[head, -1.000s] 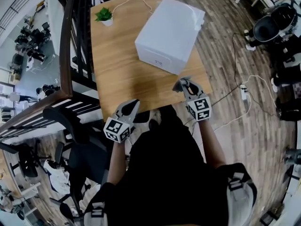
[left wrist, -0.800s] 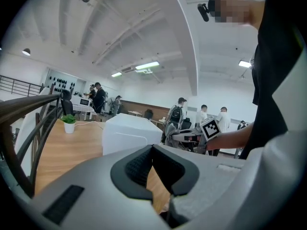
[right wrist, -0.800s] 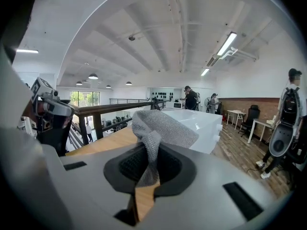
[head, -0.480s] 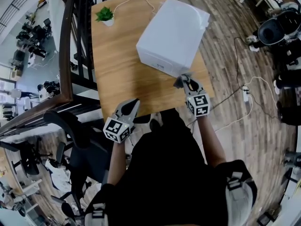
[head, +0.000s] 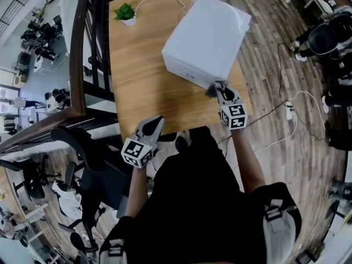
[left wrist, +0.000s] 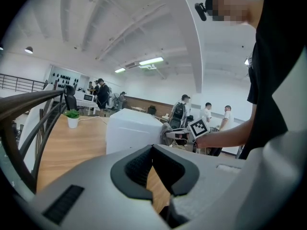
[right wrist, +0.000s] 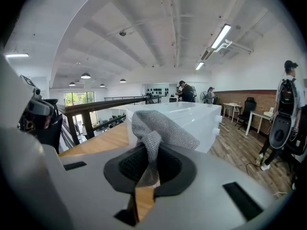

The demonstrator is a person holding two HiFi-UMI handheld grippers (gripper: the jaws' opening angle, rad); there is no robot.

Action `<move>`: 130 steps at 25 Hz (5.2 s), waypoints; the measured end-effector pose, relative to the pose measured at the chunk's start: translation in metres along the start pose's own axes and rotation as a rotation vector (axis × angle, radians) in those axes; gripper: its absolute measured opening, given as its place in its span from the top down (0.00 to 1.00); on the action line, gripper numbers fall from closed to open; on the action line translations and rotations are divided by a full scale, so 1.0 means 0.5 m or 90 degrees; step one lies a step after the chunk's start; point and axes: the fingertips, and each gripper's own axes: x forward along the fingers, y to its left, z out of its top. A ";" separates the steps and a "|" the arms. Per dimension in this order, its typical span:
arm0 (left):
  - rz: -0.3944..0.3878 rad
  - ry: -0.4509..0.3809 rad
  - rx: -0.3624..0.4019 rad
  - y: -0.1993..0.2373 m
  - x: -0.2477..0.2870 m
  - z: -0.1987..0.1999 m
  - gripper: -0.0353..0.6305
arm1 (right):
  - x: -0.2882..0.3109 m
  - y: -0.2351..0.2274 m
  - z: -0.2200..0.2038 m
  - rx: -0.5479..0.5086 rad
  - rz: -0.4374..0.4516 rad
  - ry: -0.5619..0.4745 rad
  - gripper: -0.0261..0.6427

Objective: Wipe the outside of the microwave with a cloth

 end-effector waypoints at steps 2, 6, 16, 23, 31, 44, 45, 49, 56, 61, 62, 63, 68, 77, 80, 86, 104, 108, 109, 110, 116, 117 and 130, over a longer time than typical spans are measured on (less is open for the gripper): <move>0.005 0.002 -0.002 0.002 -0.003 -0.006 0.95 | 0.006 -0.004 0.001 0.005 0.001 -0.002 0.92; 0.012 0.006 -0.010 0.007 -0.007 -0.013 0.95 | 0.015 -0.007 0.004 0.024 0.007 -0.007 0.92; 0.010 0.000 -0.004 0.003 0.000 -0.010 0.95 | 0.023 -0.002 0.004 0.030 0.018 -0.009 0.92; 0.011 0.004 -0.013 0.008 -0.001 -0.017 0.95 | 0.032 0.004 0.002 0.042 0.021 -0.009 0.92; 0.014 0.001 -0.014 0.007 -0.002 -0.023 0.95 | 0.047 0.016 0.007 0.071 0.035 -0.015 0.92; 0.053 -0.004 -0.028 0.026 -0.031 -0.023 0.95 | 0.088 0.046 0.015 0.115 0.054 -0.017 0.92; 0.056 -0.003 -0.030 0.027 -0.033 -0.023 0.95 | 0.091 0.049 0.016 0.115 0.056 -0.017 0.92; 0.062 -0.012 -0.027 0.031 -0.044 -0.028 0.95 | 0.102 0.060 0.024 0.123 0.064 -0.019 0.92; 0.079 -0.008 -0.044 0.039 -0.057 -0.028 0.95 | 0.132 0.085 0.037 0.152 0.076 -0.026 0.92; 0.086 -0.011 -0.044 0.048 -0.062 -0.030 0.95 | 0.155 0.100 0.050 0.160 0.085 -0.028 0.92; 0.089 -0.011 -0.046 0.050 -0.063 -0.030 0.95 | 0.160 0.103 0.051 0.160 0.087 -0.028 0.92; 0.091 -0.011 -0.047 0.052 -0.065 -0.031 0.95 | 0.164 0.106 0.051 0.159 0.089 -0.027 0.92; 0.100 -0.017 -0.045 0.061 -0.073 -0.033 0.95 | 0.183 0.123 0.057 0.149 0.101 -0.023 0.92; 0.121 -0.018 -0.056 0.071 -0.088 -0.036 0.95 | 0.223 0.156 0.073 0.143 0.123 -0.023 0.92; 0.132 -0.019 -0.059 0.078 -0.097 -0.036 0.95 | 0.240 0.170 0.080 0.137 0.134 -0.023 0.92; 0.147 -0.018 -0.066 0.087 -0.112 -0.043 0.95 | 0.276 0.201 0.087 0.125 0.152 -0.019 0.92; 0.167 -0.014 -0.074 0.107 -0.127 -0.050 0.95 | 0.365 0.263 0.131 0.183 0.174 -0.031 0.92; 0.174 -0.021 -0.075 0.108 -0.140 -0.051 0.95 | 0.373 0.271 0.131 0.196 0.166 -0.028 0.92; 0.175 -0.020 -0.076 0.109 -0.143 -0.053 0.95 | 0.376 0.274 0.131 0.195 0.167 -0.028 0.92; 0.177 -0.020 -0.077 0.110 -0.146 -0.056 0.95 | 0.379 0.276 0.131 0.195 0.168 -0.028 0.92; 0.194 -0.022 -0.085 0.114 -0.166 -0.063 0.95 | 0.393 0.287 0.136 0.195 0.172 -0.027 0.92; 0.196 -0.023 -0.086 0.115 -0.168 -0.063 0.95 | 0.394 0.288 0.137 0.196 0.173 -0.027 0.92; 0.199 -0.019 -0.088 0.122 -0.169 -0.068 0.95 | 0.415 0.285 0.064 0.216 0.166 0.011 0.92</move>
